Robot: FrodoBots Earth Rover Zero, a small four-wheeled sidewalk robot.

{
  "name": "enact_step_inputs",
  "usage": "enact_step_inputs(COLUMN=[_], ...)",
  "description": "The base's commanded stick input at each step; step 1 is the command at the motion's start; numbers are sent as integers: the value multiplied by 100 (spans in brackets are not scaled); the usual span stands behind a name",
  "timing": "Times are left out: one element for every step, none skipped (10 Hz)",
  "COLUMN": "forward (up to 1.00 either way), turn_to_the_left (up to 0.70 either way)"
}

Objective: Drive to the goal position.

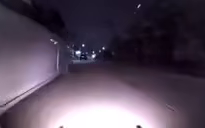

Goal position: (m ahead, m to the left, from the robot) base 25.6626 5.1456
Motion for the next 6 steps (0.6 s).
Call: enact_step_inputs(forward=[70, 70, 70, 70, 70, 70], turn_to_the_left=[0, 0, 0, 0, 0, 0])
